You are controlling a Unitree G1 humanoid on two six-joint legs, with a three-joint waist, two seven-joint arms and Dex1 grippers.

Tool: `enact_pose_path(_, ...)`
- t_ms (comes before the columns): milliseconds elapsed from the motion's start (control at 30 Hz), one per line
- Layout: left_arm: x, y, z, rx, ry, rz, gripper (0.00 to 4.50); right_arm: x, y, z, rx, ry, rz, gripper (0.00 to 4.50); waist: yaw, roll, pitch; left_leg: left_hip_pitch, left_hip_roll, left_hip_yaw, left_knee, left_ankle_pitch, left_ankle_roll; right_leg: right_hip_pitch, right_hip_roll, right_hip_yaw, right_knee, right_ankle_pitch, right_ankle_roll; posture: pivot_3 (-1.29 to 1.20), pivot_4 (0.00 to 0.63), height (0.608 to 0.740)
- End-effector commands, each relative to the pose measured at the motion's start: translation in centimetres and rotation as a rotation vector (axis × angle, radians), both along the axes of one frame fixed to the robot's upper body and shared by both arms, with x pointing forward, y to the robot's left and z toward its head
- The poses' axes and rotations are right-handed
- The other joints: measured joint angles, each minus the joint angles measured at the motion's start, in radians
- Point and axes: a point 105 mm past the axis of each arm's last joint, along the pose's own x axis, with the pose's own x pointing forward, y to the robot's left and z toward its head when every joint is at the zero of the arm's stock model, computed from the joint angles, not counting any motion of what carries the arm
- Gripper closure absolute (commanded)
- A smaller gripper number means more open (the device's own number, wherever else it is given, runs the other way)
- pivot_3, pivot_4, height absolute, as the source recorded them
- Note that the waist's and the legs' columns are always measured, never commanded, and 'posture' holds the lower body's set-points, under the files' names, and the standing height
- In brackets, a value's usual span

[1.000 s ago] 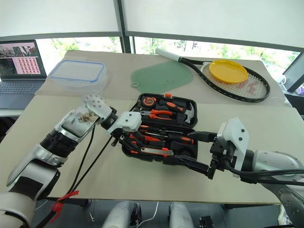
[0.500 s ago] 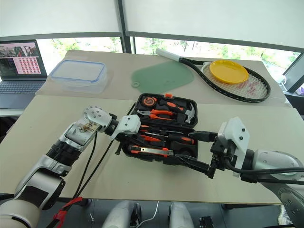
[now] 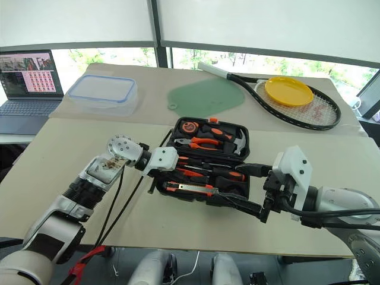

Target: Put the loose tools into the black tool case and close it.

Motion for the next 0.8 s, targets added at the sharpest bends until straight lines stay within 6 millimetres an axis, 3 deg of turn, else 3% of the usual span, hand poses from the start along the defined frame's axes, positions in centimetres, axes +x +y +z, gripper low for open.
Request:
enact_pose_path(33, 0.0, 0.6, -2.7, 0.07, 0.023, 0.031, 4.49, 0.0, -0.1, 0.5, -0.01, -0.023, 0.002, 0.0, -0.002, 0.0, 0.0, 0.0, 0.0, 0.0, 0.0, 0.0, 0.0, 0.0, 0.0, 0.001, 0.0, 0.0, 0.0, 0.0, 0.15, 0.738)
enact_pose_path(233, -0.4, 0.0, -2.3, 0.018, 0.017, 0.017, 4.49, 0.0, -0.2, 0.6, -0.014, -0.017, 0.003, 0.0, -0.002, 0.001, -0.001, 0.0, 0.0, 0.0, 0.0, 0.0, 0.0, 0.0, 0.0, 0.001, 0.0, 0.0, 0.0, 0.0, 0.15, 0.738)
enact_pose_path(333, -0.4, -0.4, 0.5, -0.12, -0.006, 0.02, 4.49, 0.2, -0.9, 0.4, -0.032, -0.009, -0.024, 0.0, -0.002, 0.001, -0.001, 0.0, 0.0, 0.0, 0.0, 0.0, 0.0, 0.0, 0.0, 0.001, 0.0, 0.0, 0.0, 0.0, 0.15, 0.738)
enact_pose_path(467, -0.9, 0.9, 4.0, -0.25, 0.03, 0.063, 4.49, 0.3, -3.6, -0.5, -0.073, 0.035, -0.143, 0.0, -0.004, 0.001, -0.001, -0.002, 0.001, 0.0, 0.0, 0.0, 0.0, -0.003, 0.0, 0.0, 0.0, 0.0, 0.0, 0.0, 0.15, 0.738)
enact_pose_path(567, -1.7, 2.2, 7.1, -0.34, 0.122, 0.113, 3.85, -0.2, -7.1, -1.2, -0.1, 0.092, -0.281, 0.0, -0.005, 0.001, -0.001, -0.003, 0.001, 0.0, 0.0, 0.0, 0.0, -0.003, 0.0, 0.0, 0.0, 0.0, 0.0, 0.0, 0.15, 0.738)
enact_pose_path(633, -2.6, 2.9, 8.6, -0.376, 0.155, 0.121, 3.04, -0.8, -9.5, -1.7, -0.129, 0.126, -0.358, 0.0, -0.006, 0.002, 0.0, -0.002, 0.001, 0.001, 0.0, 0.0, 0.0, -0.002, 0.0, 0.001, 0.0, 0.0, 0.0, 0.0, 0.15, 0.738)
enact_pose_path(800, -5.0, 4.5, 10.1, -0.369, 0.163, 0.124, 1.35, -2.4, -14.6, -2.2, -0.221, 0.194, -0.49, 0.0, -0.01, 0.002, -0.001, 0.0, 0.001, 0.001, -0.001, 0.0, 0.0, -0.001, 0.001, 0.001, 0.0, 0.0, 0.001, 0.0, 0.15, 0.738)
